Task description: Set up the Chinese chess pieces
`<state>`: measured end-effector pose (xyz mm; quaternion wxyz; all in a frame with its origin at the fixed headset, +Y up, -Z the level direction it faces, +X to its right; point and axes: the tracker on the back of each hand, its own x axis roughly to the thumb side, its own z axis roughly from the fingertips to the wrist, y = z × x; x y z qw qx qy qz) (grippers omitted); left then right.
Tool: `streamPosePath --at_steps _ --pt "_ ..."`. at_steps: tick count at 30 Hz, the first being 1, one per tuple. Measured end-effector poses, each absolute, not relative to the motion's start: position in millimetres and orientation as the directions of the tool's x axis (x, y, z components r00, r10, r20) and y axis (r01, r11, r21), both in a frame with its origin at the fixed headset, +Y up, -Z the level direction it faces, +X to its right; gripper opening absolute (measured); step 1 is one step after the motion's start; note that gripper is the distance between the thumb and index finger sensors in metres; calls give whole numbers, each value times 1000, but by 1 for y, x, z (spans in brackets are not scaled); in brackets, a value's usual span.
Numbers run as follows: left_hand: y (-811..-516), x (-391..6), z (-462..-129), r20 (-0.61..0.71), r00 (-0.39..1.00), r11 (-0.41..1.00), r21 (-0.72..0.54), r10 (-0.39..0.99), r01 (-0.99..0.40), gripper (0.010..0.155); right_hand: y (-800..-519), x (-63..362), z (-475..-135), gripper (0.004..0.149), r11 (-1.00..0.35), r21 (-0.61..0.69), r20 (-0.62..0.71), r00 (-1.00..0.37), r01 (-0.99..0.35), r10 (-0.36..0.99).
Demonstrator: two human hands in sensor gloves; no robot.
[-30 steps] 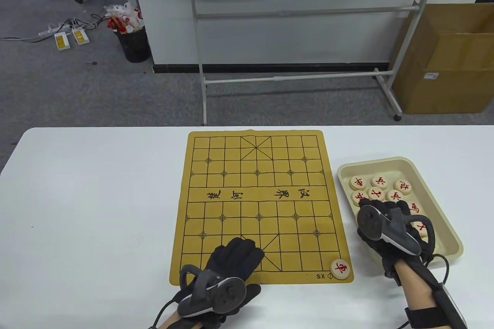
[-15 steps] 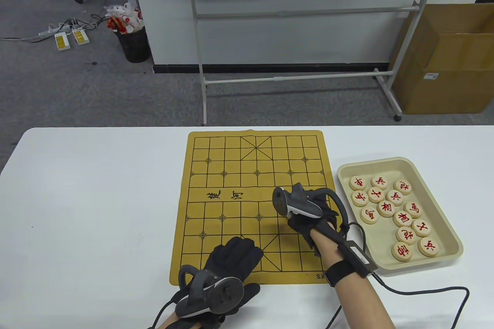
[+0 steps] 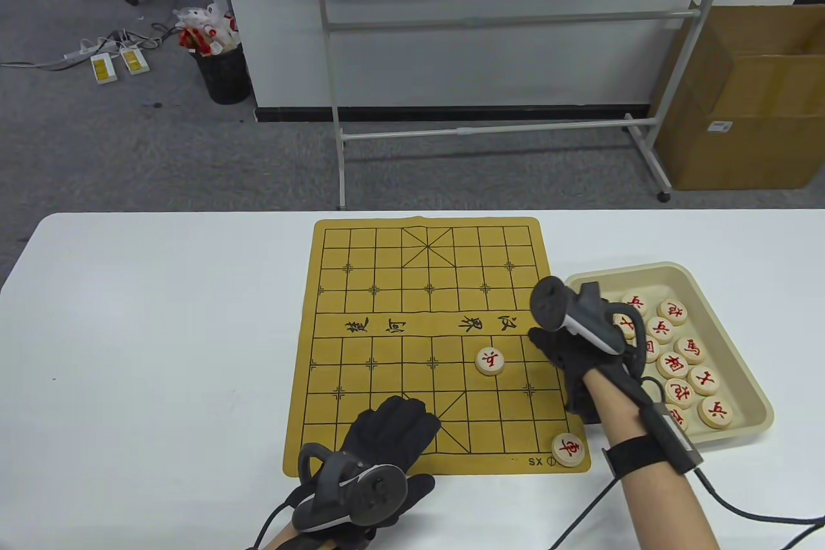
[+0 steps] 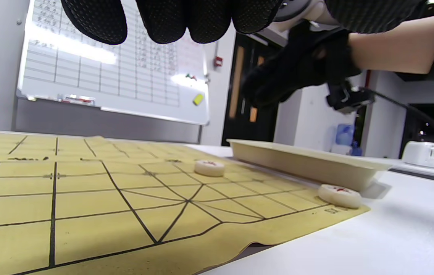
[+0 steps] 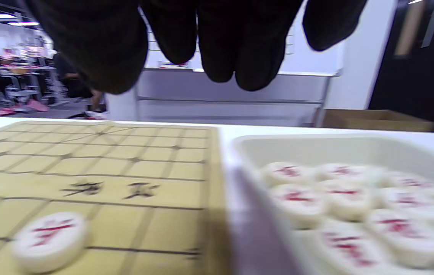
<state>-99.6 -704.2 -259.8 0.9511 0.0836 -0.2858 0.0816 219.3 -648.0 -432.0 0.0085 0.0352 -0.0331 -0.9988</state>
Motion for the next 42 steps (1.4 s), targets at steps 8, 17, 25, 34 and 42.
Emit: streamPosePath --at_steps 8,17,25,34,42 --pt "-707 -97 -261 562 821 977 101 98 -186 79 -701 288 -426 67 -952 269 -92 -979 149 -179" --pt "-708 -99 -262 559 822 978 86 109 -188 79 -734 292 -436 73 -942 264 -110 -964 207 -242" --pt "-708 -98 -263 564 818 980 76 112 -186 79 -740 290 -442 64 -944 248 -121 -960 218 -253" --pt "-707 -98 -263 560 821 981 76 107 -180 79 -747 287 -442 67 -922 245 -114 -935 300 -334" --pt "-707 -99 -263 559 822 981 77 107 -180 79 -747 281 -443 68 -902 252 -79 -922 350 -380"
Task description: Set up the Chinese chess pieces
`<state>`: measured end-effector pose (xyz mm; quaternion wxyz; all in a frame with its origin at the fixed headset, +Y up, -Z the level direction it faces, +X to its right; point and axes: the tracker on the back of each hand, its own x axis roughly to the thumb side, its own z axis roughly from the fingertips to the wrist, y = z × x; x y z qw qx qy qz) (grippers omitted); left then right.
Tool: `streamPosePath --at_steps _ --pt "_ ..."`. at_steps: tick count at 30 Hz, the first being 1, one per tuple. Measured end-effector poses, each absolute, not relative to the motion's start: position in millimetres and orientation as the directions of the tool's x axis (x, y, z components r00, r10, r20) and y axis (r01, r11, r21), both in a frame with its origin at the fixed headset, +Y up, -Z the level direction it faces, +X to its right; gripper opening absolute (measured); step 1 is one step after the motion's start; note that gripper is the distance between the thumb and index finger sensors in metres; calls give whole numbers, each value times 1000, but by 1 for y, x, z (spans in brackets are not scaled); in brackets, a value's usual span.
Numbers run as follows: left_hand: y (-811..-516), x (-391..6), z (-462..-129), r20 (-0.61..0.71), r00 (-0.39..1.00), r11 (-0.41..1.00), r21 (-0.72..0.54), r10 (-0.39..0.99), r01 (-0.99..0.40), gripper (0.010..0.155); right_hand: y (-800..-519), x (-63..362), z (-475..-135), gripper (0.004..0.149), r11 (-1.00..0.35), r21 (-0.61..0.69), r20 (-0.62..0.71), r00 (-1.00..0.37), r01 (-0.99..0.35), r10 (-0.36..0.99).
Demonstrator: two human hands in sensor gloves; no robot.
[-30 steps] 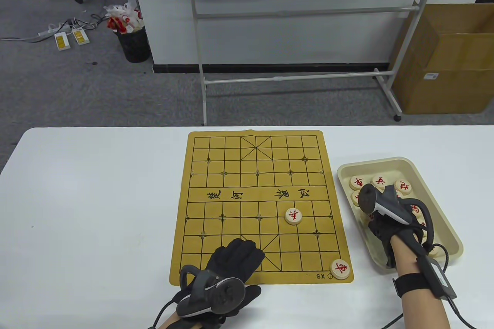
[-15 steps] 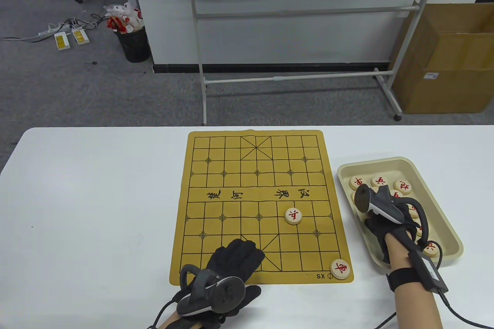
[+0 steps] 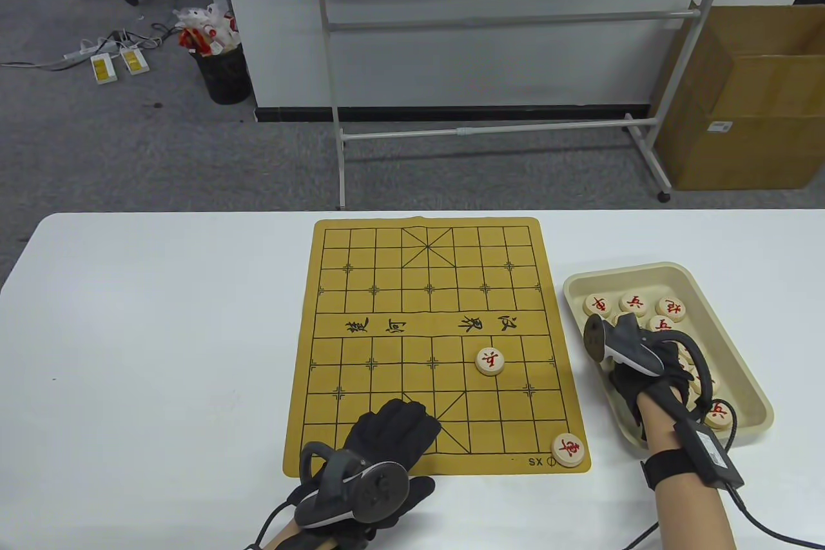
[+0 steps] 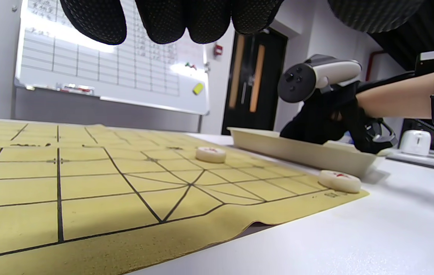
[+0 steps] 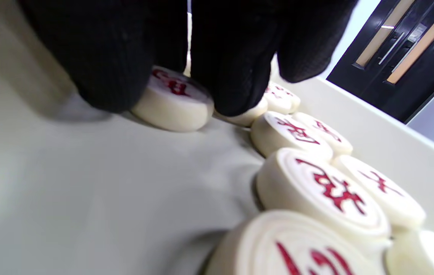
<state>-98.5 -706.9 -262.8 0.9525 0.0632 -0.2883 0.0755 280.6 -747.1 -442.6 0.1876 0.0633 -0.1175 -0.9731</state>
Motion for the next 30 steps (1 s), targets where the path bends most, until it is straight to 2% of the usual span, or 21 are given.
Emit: streamPosePath --at_steps 5,7,9,12,16,20,23,25,28,30 --pt "-707 -98 -263 558 823 981 77 106 -179 79 -747 280 -443 68 -904 264 -90 -925 336 -370" --pt "-707 -99 -263 558 823 981 79 106 -180 79 -747 282 -442 68 -885 275 -100 -904 376 -416" --pt "-707 -99 -263 557 824 980 78 108 -181 79 -746 284 -441 67 -903 255 -106 -918 345 -381" --pt "-707 -98 -263 558 823 981 77 106 -179 79 -748 283 -439 70 -886 295 -77 -915 358 -395" --pt "-707 -98 -263 559 823 981 79 105 -178 79 -746 281 -438 71 -898 272 -51 -926 347 -374" --pt "-706 -99 -263 555 825 979 83 108 -184 79 -724 275 -432 73 -929 169 -70 -936 329 -344" --pt "-707 -98 -263 556 824 980 79 110 -184 79 -700 253 -416 73 -940 62 30 -942 337 -335" --pt "-708 -97 -263 559 823 981 79 104 -177 79 -689 228 -398 74 -948 13 147 -938 319 -314" --pt "-708 -97 -262 559 823 981 79 102 -175 79 -689 195 -372 74 -956 9 316 -908 292 -274" --pt "-708 -97 -262 557 824 981 83 100 -175 79 -698 170 -349 74 -956 34 433 -866 292 -250"
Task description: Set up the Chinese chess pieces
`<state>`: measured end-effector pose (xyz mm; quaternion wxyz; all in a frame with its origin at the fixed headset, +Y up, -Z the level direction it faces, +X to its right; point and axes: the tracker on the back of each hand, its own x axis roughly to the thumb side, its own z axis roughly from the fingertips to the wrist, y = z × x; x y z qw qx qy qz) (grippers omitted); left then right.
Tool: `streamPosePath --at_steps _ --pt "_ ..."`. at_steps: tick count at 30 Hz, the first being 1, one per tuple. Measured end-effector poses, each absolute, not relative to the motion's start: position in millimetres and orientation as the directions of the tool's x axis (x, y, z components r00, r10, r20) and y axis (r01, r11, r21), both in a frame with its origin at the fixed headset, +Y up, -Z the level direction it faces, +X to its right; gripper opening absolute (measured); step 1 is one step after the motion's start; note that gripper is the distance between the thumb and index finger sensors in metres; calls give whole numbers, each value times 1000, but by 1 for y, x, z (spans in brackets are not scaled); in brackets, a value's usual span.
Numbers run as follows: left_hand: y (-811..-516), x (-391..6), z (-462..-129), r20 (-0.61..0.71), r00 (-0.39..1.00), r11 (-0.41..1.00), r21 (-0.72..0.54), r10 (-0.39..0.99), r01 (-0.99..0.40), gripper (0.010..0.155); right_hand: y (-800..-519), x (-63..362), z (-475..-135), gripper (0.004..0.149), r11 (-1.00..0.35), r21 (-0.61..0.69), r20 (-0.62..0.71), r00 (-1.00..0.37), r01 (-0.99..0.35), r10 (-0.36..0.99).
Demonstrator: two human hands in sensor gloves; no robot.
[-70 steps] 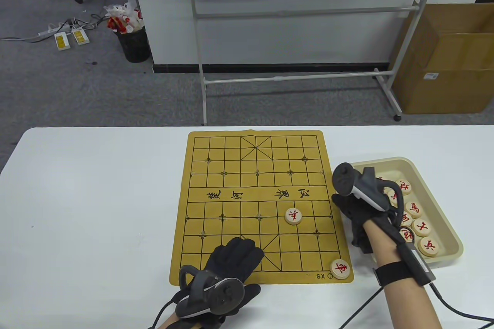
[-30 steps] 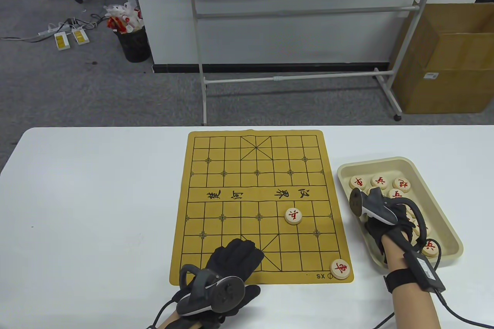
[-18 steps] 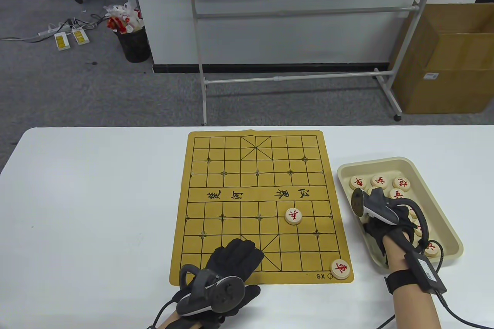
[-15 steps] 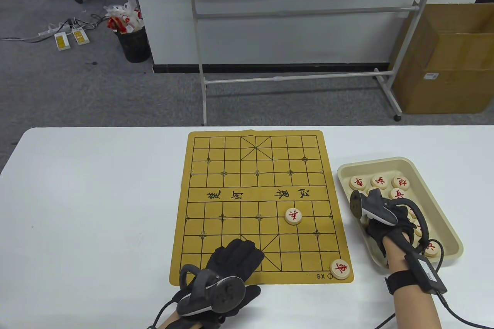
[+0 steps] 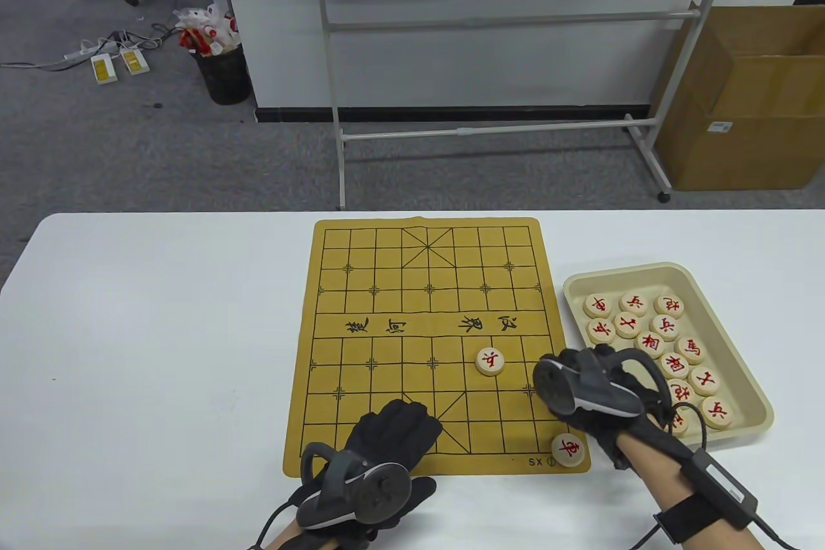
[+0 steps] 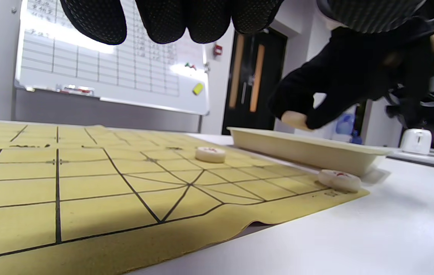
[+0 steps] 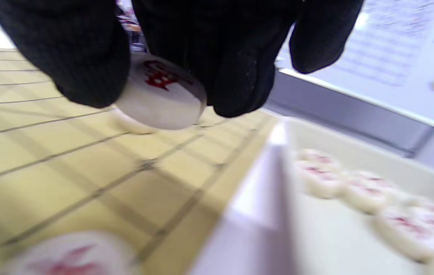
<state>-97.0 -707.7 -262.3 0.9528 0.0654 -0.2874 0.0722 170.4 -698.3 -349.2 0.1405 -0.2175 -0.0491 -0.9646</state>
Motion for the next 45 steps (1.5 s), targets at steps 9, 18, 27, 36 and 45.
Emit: streamPosePath --at_steps 9,18,27,36,45 --pt "-708 -97 -262 559 823 981 79 103 -176 79 -739 139 -318 74 -903 38 561 -757 429 -336" --pt "-708 -98 -263 557 824 981 78 103 -175 79 -741 145 -320 77 -896 19 541 -758 445 -365" --pt "-707 -98 -262 557 824 981 80 103 -176 79 -656 201 -352 77 -969 -85 278 -928 233 -247" --pt "-707 -98 -263 557 824 981 79 102 -175 79 -663 310 -404 73 -969 76 -86 -967 234 -241" --pt "-707 -97 -263 558 823 981 78 102 -175 79 -723 359 -417 67 -911 345 -229 -921 226 -315"
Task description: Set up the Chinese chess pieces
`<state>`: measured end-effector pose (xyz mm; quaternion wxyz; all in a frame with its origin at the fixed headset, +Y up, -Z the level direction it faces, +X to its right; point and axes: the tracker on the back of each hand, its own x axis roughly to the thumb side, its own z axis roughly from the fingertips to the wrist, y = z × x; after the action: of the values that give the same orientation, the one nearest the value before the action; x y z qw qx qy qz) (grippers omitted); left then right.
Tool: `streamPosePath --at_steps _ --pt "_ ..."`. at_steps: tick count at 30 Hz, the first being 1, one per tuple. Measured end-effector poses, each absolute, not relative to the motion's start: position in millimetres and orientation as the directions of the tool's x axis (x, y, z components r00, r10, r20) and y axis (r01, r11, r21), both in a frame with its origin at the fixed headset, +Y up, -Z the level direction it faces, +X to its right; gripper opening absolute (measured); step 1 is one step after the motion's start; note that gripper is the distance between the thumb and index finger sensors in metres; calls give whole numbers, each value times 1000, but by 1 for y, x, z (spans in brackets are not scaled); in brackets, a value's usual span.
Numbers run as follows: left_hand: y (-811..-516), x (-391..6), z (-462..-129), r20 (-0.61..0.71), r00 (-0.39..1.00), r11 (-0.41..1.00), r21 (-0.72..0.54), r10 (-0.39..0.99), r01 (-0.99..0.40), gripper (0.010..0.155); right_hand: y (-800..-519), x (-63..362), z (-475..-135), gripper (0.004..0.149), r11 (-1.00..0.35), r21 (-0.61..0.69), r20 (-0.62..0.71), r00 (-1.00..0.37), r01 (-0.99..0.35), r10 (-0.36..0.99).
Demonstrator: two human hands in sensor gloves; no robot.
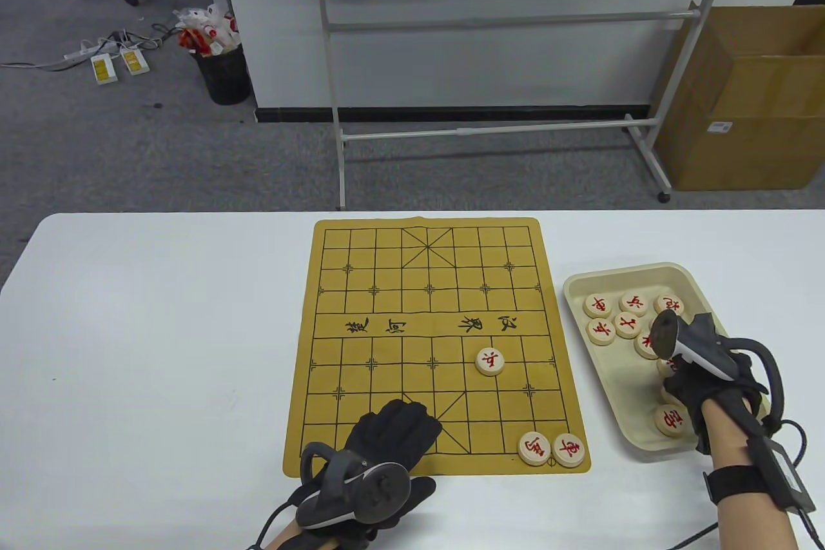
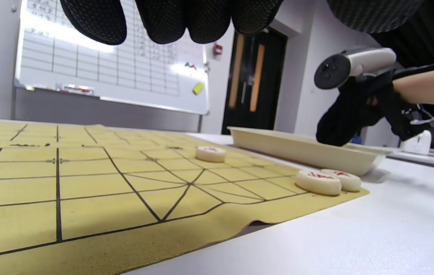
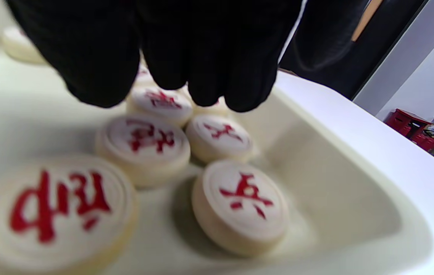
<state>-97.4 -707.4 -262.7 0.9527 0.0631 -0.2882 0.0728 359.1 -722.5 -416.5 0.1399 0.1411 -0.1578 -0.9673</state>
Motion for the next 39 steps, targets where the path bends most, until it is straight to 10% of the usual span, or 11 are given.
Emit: streamPosePath --at_steps 39 --pt "-707 -99 -265 547 830 981 73 109 -177 79 -739 341 -409 81 -906 299 -194 -910 301 -367"
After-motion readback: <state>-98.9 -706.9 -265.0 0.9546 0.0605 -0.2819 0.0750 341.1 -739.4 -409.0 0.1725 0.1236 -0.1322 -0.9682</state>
